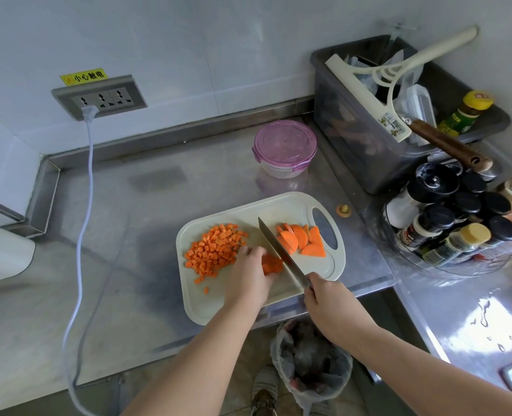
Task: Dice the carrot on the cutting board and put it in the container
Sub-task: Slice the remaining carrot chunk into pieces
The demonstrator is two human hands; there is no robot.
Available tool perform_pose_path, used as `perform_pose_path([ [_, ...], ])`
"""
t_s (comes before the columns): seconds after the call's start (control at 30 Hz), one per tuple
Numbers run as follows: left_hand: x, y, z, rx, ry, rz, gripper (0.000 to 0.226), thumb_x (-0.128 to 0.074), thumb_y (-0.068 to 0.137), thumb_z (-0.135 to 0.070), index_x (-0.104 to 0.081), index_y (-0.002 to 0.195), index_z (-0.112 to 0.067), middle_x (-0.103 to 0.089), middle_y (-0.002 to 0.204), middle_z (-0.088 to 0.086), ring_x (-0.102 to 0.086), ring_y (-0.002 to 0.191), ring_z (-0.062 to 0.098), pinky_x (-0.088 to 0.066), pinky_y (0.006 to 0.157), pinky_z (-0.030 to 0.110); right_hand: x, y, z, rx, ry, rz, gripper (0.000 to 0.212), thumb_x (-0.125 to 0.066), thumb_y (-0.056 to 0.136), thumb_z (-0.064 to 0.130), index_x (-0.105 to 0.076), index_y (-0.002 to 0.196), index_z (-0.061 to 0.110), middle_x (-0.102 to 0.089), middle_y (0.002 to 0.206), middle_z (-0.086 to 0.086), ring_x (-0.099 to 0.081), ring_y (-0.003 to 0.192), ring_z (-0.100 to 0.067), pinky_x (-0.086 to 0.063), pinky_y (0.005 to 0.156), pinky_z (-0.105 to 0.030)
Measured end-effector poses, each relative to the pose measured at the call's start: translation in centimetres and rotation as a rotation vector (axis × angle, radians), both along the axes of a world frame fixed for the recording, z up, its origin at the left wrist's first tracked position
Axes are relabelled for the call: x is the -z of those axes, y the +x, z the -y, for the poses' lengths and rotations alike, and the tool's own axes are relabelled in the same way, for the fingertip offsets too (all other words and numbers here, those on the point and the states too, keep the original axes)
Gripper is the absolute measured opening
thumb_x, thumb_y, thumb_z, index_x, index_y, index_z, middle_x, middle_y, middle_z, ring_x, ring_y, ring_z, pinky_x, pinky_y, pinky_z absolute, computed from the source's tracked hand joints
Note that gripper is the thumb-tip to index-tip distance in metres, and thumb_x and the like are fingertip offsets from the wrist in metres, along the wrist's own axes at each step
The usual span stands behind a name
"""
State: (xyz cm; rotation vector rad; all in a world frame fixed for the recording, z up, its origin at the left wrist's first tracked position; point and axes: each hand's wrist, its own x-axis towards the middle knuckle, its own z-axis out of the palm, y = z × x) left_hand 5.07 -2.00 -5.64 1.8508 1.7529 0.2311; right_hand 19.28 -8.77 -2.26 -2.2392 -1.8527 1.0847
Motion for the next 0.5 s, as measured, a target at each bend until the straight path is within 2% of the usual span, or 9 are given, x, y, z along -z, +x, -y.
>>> perform_pose_path([
  [0.1, 0.20, -0.03, -0.11, -0.001, -0.019, 0.012, 0.050, -0.068, 0.085, -0.029, -0.051, 0.132, -0.019, -0.045, 0.132, 0.001, -0.060, 0.105, 0.018, -0.052, 0.083, 0.027, 0.06, -0.09, 0.15, 0.001, 0.012, -0.006, 0.025, -0.035, 0.104, 0.027, -0.052, 0.119, 0.019, -0.063, 0.092, 0.002, -0.064, 0.077, -0.012, -0.058, 0.074, -0.031],
  [0.2, 0.47, -0.33, -0.10, -0.001, -0.013, -0.001, 0.054, -0.069, 0.084, -0.030, -0.050, 0.133, -0.019, -0.045, 0.134, 0.001, -0.060, 0.106, 0.018, -0.053, 0.086, 0.030, 0.06, -0.20, 0.24, -0.002, 0.011, -0.006, 0.025, -0.035, 0.104, 0.027, -0.051, 0.122, 0.019, -0.063, 0.092, 0.002, -0.063, 0.077, -0.011, -0.057, 0.072, -0.027],
  [0.5, 0.74, -0.62, 0.06, 0.027, 0.026, -0.083, 0.047, -0.066, 0.086, -0.033, -0.055, 0.129, -0.020, -0.045, 0.133, -0.001, -0.058, 0.107, 0.020, -0.050, 0.085, 0.031, 0.61, -0.62, 0.26, -0.019, 0.011, 0.030, 0.025, -0.034, 0.103, 0.028, -0.049, 0.121, 0.018, -0.064, 0.091, 0.000, -0.064, 0.078, -0.015, -0.058, 0.074, -0.037],
])
